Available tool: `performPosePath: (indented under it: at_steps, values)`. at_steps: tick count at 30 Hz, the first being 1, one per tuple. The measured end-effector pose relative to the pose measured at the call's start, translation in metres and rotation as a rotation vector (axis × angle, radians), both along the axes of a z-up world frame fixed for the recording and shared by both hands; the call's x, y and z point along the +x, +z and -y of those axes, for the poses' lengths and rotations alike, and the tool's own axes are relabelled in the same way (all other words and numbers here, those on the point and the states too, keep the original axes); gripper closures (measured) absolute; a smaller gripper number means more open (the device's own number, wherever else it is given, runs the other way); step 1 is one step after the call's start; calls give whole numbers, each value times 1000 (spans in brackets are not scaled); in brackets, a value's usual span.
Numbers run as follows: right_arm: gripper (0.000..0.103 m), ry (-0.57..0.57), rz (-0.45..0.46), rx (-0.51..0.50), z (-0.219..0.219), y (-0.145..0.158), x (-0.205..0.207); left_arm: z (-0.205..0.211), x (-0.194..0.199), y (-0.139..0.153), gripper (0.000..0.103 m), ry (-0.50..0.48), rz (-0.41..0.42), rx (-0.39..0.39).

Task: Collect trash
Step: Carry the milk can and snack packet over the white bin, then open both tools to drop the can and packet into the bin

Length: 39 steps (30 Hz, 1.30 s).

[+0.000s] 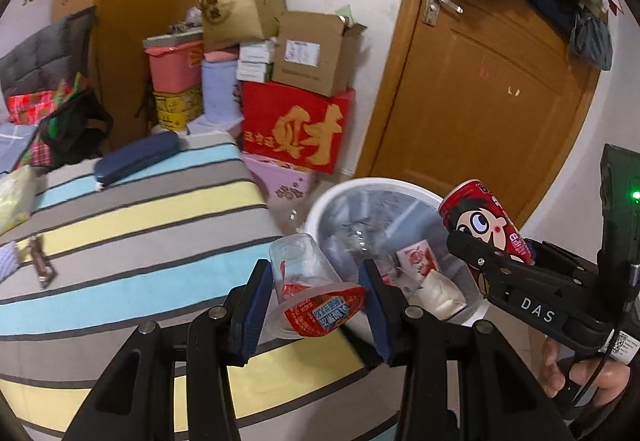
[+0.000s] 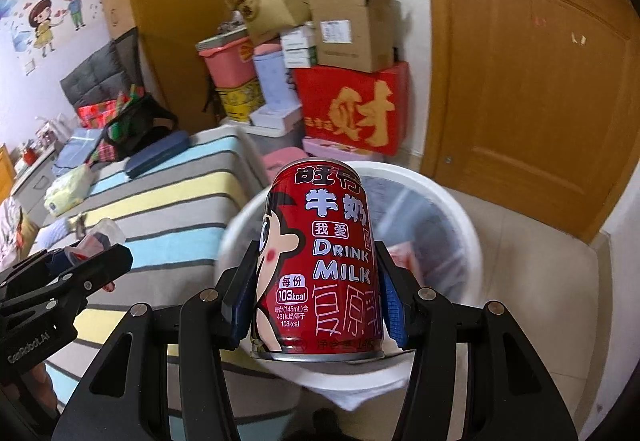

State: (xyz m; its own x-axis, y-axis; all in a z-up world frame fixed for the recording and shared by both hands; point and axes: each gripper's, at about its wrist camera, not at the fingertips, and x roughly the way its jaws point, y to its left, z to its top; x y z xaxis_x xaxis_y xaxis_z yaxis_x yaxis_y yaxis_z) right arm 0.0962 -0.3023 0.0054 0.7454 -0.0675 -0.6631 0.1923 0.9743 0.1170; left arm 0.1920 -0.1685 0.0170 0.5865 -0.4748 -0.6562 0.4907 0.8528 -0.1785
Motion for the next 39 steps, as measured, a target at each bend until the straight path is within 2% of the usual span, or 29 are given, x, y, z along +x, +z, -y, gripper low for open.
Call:
performPosePath:
  at_steps: [8,17,20,22,24,27,39]
  values:
    - [49,-37,-42,-9,28,-10,0,45,3,-12,58,-68,-11,31]
    - [49,-46,-98,-3,42,-24,8,70,18,-25,58,-84,-45,34]
    - [49,-49,-108,-17,44,-26,11,75,22,-27,57,-80,-41,55]
    - [49,-47,-107,-29,43,-26,10,76,23,-28,45,-77,-39,69]
    - [48,-55,-99,-40,44,-25,9,77,21,-27,38,-88,-31,70]
    - [45,-68,-83,-52,45,-22,7,77,19,-27,38,-96,-35,64]
    - [44,-69,-43,-67,37,-9,1,62,4,-15,38,-71,-13,51]
